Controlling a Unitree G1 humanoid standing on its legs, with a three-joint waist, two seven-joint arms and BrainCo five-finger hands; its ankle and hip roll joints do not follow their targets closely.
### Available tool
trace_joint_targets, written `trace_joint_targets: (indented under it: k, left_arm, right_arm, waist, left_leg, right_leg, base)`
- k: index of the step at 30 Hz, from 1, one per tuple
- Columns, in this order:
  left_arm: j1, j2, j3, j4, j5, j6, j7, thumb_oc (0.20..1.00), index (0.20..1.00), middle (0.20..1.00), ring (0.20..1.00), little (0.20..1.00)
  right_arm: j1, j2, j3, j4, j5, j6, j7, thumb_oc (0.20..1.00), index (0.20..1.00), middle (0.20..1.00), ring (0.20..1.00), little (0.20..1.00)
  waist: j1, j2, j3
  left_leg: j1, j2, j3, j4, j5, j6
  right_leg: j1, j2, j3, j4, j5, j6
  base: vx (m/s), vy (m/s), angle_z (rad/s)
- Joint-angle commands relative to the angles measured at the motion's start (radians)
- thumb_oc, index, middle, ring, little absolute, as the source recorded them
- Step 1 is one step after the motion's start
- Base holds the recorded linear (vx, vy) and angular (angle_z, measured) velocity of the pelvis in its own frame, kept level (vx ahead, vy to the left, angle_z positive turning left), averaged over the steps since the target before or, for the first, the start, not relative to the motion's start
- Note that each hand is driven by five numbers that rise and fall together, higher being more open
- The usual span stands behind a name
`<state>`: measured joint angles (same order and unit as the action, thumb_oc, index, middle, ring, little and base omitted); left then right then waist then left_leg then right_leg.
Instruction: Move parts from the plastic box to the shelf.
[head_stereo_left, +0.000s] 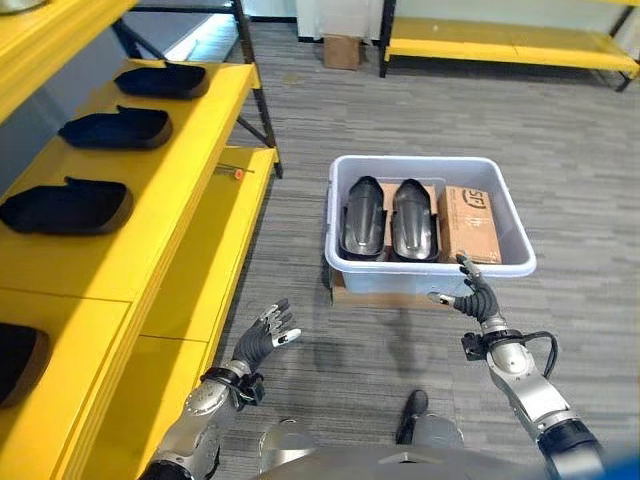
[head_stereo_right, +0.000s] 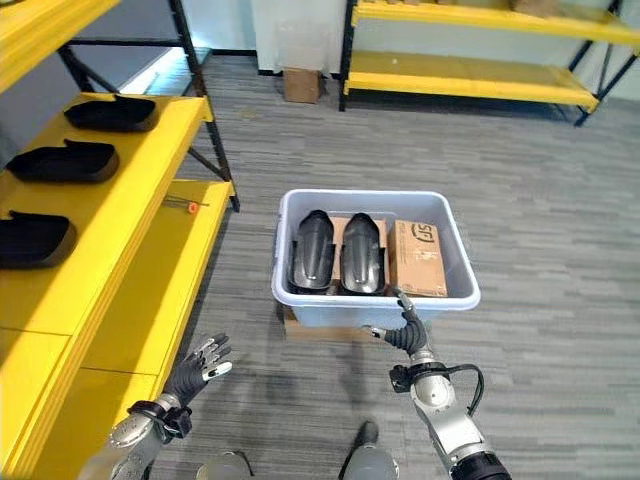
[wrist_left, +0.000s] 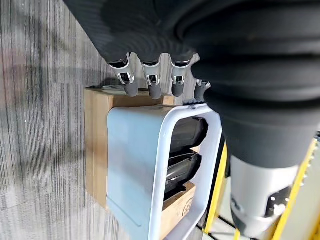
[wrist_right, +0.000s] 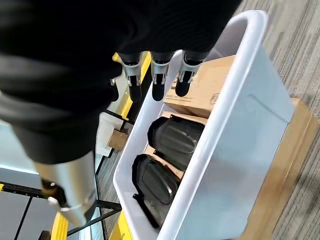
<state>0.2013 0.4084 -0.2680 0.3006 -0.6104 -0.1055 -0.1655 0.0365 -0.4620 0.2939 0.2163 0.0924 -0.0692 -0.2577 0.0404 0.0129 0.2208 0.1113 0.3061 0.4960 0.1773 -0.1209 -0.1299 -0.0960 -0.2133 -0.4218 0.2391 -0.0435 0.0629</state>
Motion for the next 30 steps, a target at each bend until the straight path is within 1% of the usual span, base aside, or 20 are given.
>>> trace_joint_targets:
  k: [1, 2, 3, 5, 8, 9, 10, 12, 13, 15, 16, 18, 20, 21, 22, 24, 25, 27, 28, 30]
  left_arm:
    - [0.029, 0.071, 0.032, -0.123, 0.033, -0.072, -0.024, 1.000, 1.000, 1.000, 1.000, 1.000]
    - [0.039, 0.071, 0.046, -0.136, 0.018, -0.071, -0.027, 1.000, 1.000, 1.000, 1.000, 1.000]
    - [0.041, 0.072, 0.053, -0.149, 0.005, -0.064, -0.026, 1.000, 1.000, 1.000, 1.000, 1.000]
    - [0.039, 0.074, 0.063, -0.170, -0.013, -0.049, -0.022, 1.000, 1.000, 1.000, 1.000, 1.000]
    - [0.039, 0.075, 0.068, -0.189, -0.017, -0.036, -0.015, 1.000, 1.000, 1.000, 1.000, 1.000]
    - [0.038, 0.069, 0.070, -0.197, -0.008, -0.027, -0.022, 1.000, 1.000, 1.000, 1.000, 1.000]
    - [0.038, 0.066, 0.067, -0.197, 0.004, -0.020, -0.023, 1.000, 1.000, 1.000, 1.000, 1.000]
    - [0.032, 0.065, 0.062, -0.191, 0.008, -0.017, -0.015, 1.000, 1.000, 1.000, 1.000, 1.000]
    - [0.022, 0.060, 0.057, -0.184, 0.007, -0.009, -0.009, 1.000, 1.000, 1.000, 1.000, 1.000]
    - [0.018, 0.042, 0.059, -0.178, 0.016, -0.010, 0.013, 1.000, 1.000, 1.000, 1.000, 1.000]
    - [0.020, 0.032, 0.073, -0.172, 0.015, -0.014, 0.035, 1.000, 1.000, 1.000, 1.000, 1.000]
    - [0.021, 0.027, 0.089, -0.159, 0.011, -0.019, 0.040, 1.000, 1.000, 1.000, 1.000, 1.000]
    - [0.022, 0.032, 0.094, -0.153, 0.014, -0.017, 0.030, 1.000, 1.000, 1.000, 1.000, 1.000]
    - [0.024, 0.034, 0.089, -0.150, 0.011, -0.018, 0.021, 1.000, 1.000, 1.000, 1.000, 1.000]
    - [0.024, 0.034, 0.084, -0.149, 0.005, -0.018, 0.016, 1.000, 1.000, 1.000, 1.000, 1.000]
    - [0.025, 0.020, 0.060, -0.134, -0.004, -0.037, 0.020, 1.000, 1.000, 1.000, 1.000, 1.000]
    - [0.025, 0.014, 0.054, -0.127, -0.009, -0.056, 0.013, 1.000, 1.000, 1.000, 1.000, 1.000]
    - [0.021, 0.013, 0.053, -0.106, 0.003, -0.066, 0.006, 1.000, 1.000, 1.000, 1.000, 1.000]
    - [0.003, 0.028, 0.043, -0.098, 0.010, -0.057, -0.004, 1.000, 1.000, 1.000, 1.000, 1.000]
    - [-0.007, 0.040, 0.035, -0.097, 0.029, -0.057, -0.012, 1.000, 1.000, 1.000, 1.000, 1.000]
  right_arm:
    - [-0.023, -0.014, -0.043, -0.118, -0.043, -0.068, -0.012, 1.000, 1.000, 1.000, 1.000, 1.000]
    - [-0.021, -0.032, -0.052, -0.122, -0.062, -0.070, -0.016, 1.000, 1.000, 1.000, 1.000, 1.000]
    - [-0.024, -0.040, -0.058, -0.122, -0.073, -0.073, -0.021, 1.000, 1.000, 1.000, 1.000, 1.000]
    - [-0.038, -0.058, -0.065, -0.116, -0.091, -0.071, -0.038, 1.000, 1.000, 1.000, 1.000, 1.000]
    - [-0.055, -0.074, -0.071, -0.104, -0.088, -0.058, -0.045, 1.000, 1.000, 1.000, 1.000, 1.000]
    - [-0.070, -0.087, -0.073, -0.082, -0.072, -0.053, -0.060, 1.000, 1.000, 1.000, 1.000, 1.000]
    - [-0.073, -0.092, -0.077, -0.071, -0.060, -0.052, -0.059, 1.000, 1.000, 1.000, 1.000, 1.000]
    - [-0.073, -0.096, -0.079, -0.066, -0.045, -0.042, -0.042, 1.000, 1.000, 1.000, 1.000, 1.000]
    - [-0.067, -0.097, -0.074, -0.059, -0.026, -0.021, 0.001, 1.000, 1.000, 1.000, 1.000, 1.000]
    - [-0.060, -0.093, -0.055, -0.060, -0.031, -0.017, 0.033, 1.000, 1.000, 1.000, 1.000, 1.000]
    - [-0.058, -0.084, -0.038, -0.056, -0.026, -0.030, 0.065, 1.000, 1.000, 1.000, 1.000, 1.000]
    - [-0.042, -0.077, -0.026, -0.065, -0.005, -0.034, 0.091, 1.000, 1.000, 1.000, 1.000, 1.000]
    - [-0.010, -0.078, -0.027, -0.093, 0.002, -0.027, 0.100, 1.000, 1.000, 1.000, 1.000, 1.000]
    - [0.010, -0.080, -0.025, -0.106, 0.006, -0.022, 0.099, 1.000, 1.000, 1.000, 1.000, 1.000]
    - [0.021, -0.080, -0.023, -0.115, 0.007, -0.018, 0.097, 1.000, 1.000, 1.000, 1.000, 1.000]
    - [0.039, -0.085, -0.009, -0.131, 0.001, -0.035, 0.087, 1.000, 1.000, 1.000, 1.000, 1.000]
    - [0.038, -0.089, -0.005, -0.135, -0.018, -0.057, 0.078, 1.000, 1.000, 1.000, 1.000, 1.000]
    - [0.018, -0.092, 0.001, -0.112, -0.009, -0.072, 0.063, 1.000, 1.000, 1.000, 1.000, 1.000]
    - [-0.001, -0.094, -0.007, -0.102, 0.012, -0.071, 0.048, 1.000, 1.000, 1.000, 1.000, 1.000]
    - [-0.002, -0.089, -0.015, -0.094, 0.009, -0.079, 0.056, 1.000, 1.000, 1.000, 1.000, 1.000]
  waist:
    - [0.028, -0.057, -0.009]
    - [0.030, -0.056, -0.014]
    - [0.029, -0.059, -0.012]
    - [0.029, -0.062, -0.017]
    - [0.026, -0.067, -0.020]
    - [0.018, -0.075, -0.024]
    - [0.008, -0.073, -0.028]
    - [-0.003, -0.068, -0.033]
    - [-0.020, -0.063, -0.040]
    - [-0.009, -0.056, -0.042]
    - [0.002, -0.055, -0.037]
    - [0.000, -0.044, -0.034]
    - [-0.012, -0.033, -0.036]
    - [-0.020, -0.026, -0.037]
    - [-0.023, -0.021, -0.035]
    - [-0.022, -0.010, -0.020]
    - [-0.018, -0.007, -0.010]
    - [-0.019, -0.007, -0.005]
    - [-0.027, -0.008, -0.010]
    - [-0.029, -0.013, -0.014]
  left_leg:
    - [-0.099, -0.085, -0.107, 0.028, 0.018, 0.107]
    - [-0.098, -0.066, -0.104, 0.036, 0.024, 0.091]
    - [-0.105, -0.051, -0.091, 0.051, 0.034, 0.093]
    - [-0.103, -0.034, -0.096, 0.105, -0.006, 0.078]
    - [-0.101, -0.011, -0.086, 0.156, -0.029, 0.074]
    - [-0.098, 0.031, -0.065, 0.203, -0.019, 0.059]
    - [-0.106, 0.063, -0.046, 0.224, 0.017, 0.041]
    - [-0.107, 0.087, -0.020, 0.228, 0.050, 0.025]
    - [-0.096, 0.113, 0.027, 0.238, 0.089, 0.004]
    - [-0.123, 0.078, -0.037, 0.268, 0.098, 0.003]
    - [-0.154, 0.018, -0.077, 0.254, 0.075, 0.038]
    - [-0.127, -0.012, -0.072, 0.188, 0.063, 0.041]
    - [-0.101, -0.016, -0.042, 0.087, 0.096, 0.028]
    - [-0.090, -0.015, -0.037, 0.033, 0.108, 0.004]
    - [-0.103, -0.011, -0.025, -0.005, 0.143, -0.002]
    - [-0.161, 0.018, -0.037, -0.063, 0.252, -0.033]
    - [-0.197, 0.040, -0.067, -0.048, 0.256, -0.031]
    - [-0.200, 0.031, -0.057, -0.026, 0.202, -0.007]
    - [-0.175, 0.003, -0.037, -0.021, 0.167, 0.013]
    - [-0.172, -0.016, -0.046, -0.002, 0.141, 0.030]
  right_leg:
    - [0.087, -0.106, 0.110, -0.106, 0.053, 0.150]
    - [0.091, -0.094, 0.094, -0.092, 0.027, 0.136]
    - [0.086, -0.086, 0.078, -0.080, 0.019, 0.118]
    - [0.091, -0.075, 0.062, -0.050, -0.024, 0.111]
    - [0.084, -0.066, 0.046, -0.023, -0.044, 0.092]
    - [0.096, -0.042, 0.044, -0.030, -0.052, 0.064]
    - [0.110, -0.018, 0.043, -0.044, -0.062, 0.048]
    - [0.120, -0.002, 0.037, -0.057, -0.069, 0.037]
    - [0.128, 0.009, 0.015, -0.080, -0.070, 0.027]
    - [0.113, 0.022, 0.030, -0.081, -0.070, 0.021]
    - [0.089, 0.016, 0.032, -0.072, -0.056, 0.016]
    - [0.087, 0.023, 0.026, -0.072, -0.054, 0.019]
    - [0.094, 0.028, 0.015, -0.077, -0.050, 0.025]
    - [0.114, 0.029, 0.019, -0.078, -0.064, 0.042]
    - [0.119, 0.029, 0.016, -0.090, -0.056, 0.043]
    - [0.143, 0.021, 0.020, -0.099, -0.063, 0.047]
    - [0.132, 0.009, 0.026, -0.061, -0.087, 0.040]
    - [0.119, -0.011, 0.023, -0.004, -0.117, 0.036]
    - [0.120, -0.014, 0.018, 0.013, -0.126, 0.041]
    - [0.124, -0.014, 0.030, 0.024, -0.130, 0.041]
  base:
    - [0.39, -0.447, -0.18]
    - [0.34, -0.471, -0.20]
    - [0.23, -0.413, -0.03]
    - [0.24, -0.332, 0.00]
    - [0.22, -0.332, 0.03]
    - [0.33, -0.562, 0.14]
    - [0.33, -0.564, 0.30]
    - [0.19, -0.297, 0.37]
    - [0.17, -0.236, 0.36]
    - [0.12, -0.147, 0.32]
    - [0.06, -0.040, -0.20]
    - [0.11, 0.005, -0.58]
    - [0.18, 0.106, -0.58]
    - [0.20, 0.194, 0.00]
    - [0.21, 0.280, 0.27]
    - [0.16, 0.332, 0.23]
    - [0.12, 0.320, 0.04]
    - [0.19, 0.439, -0.62]
    - [0.26, 0.464, -0.91]
    - [0.22, 0.330, -0.34]
